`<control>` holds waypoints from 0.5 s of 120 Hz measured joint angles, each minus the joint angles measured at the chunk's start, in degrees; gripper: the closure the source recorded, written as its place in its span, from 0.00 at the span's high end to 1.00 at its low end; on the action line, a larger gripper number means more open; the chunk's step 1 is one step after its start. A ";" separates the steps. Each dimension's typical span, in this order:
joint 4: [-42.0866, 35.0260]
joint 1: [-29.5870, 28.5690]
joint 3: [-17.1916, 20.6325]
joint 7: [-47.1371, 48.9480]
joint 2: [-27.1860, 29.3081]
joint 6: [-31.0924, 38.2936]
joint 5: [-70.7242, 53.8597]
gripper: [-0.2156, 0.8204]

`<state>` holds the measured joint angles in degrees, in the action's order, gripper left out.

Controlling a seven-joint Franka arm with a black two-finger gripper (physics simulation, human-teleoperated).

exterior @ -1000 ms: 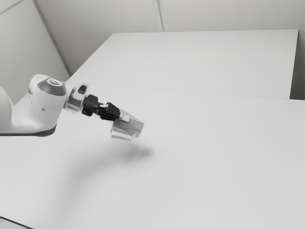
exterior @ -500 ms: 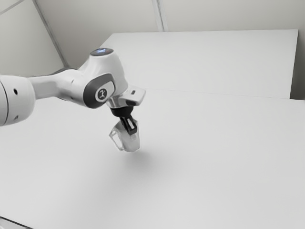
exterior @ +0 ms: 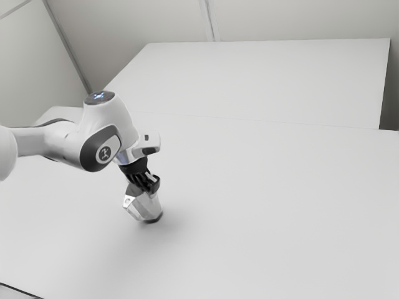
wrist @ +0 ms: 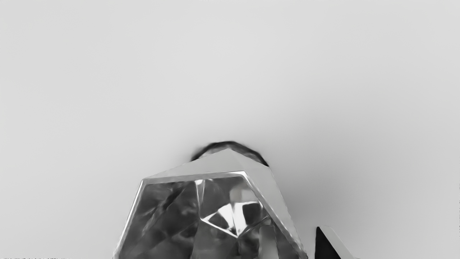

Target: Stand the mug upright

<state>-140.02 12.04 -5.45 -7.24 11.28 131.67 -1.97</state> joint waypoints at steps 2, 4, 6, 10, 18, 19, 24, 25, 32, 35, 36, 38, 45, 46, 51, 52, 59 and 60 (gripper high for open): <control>-0.05 0.00 0.00 0.40 -0.02 0.15 0.06 0.26; -0.10 0.00 0.00 0.78 -0.03 0.29 0.11 0.30; -0.17 0.00 0.00 1.15 -0.04 0.42 0.16 0.33; -0.26 0.00 0.00 1.87 -0.09 0.66 0.22 0.40; -0.33 0.00 0.00 3.20 -0.10 1.03 0.33 0.51; -0.33 0.00 0.00 3.35 -0.09 1.07 0.34 0.52; -0.35 0.00 0.00 4.10 -0.07 1.24 0.38 0.57; -0.35 0.00 0.00 4.24 -0.07 1.28 0.39 0.57; -0.31 0.01 -0.01 5.19 0.01 1.44 0.42 0.63; -0.15 0.00 -0.02 5.56 0.13 1.42 0.43 0.65; -0.07 0.00 -0.03 5.67 0.20 1.40 0.44 0.65; 0.27 0.01 -0.06 5.90 0.48 1.17 0.44 0.66; 3.06 -0.06 -0.08 6.62 2.03 -1.33 0.46 0.69; 3.84 -0.07 -0.08 6.71 2.26 -1.97 0.46 0.70; 8.56 -0.14 -0.05 7.18 2.87 -5.67 0.49 0.71; 9.72 -0.16 -0.05 7.27 2.89 -6.53 0.50 0.72; 19.13 -0.22 0.07 7.85 2.42 -13.33 0.86 0.73; 20.27 -0.22 0.09 7.93 2.36 -14.30 0.91 0.74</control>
<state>-119.75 11.82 -5.36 0.69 13.63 117.37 -1.07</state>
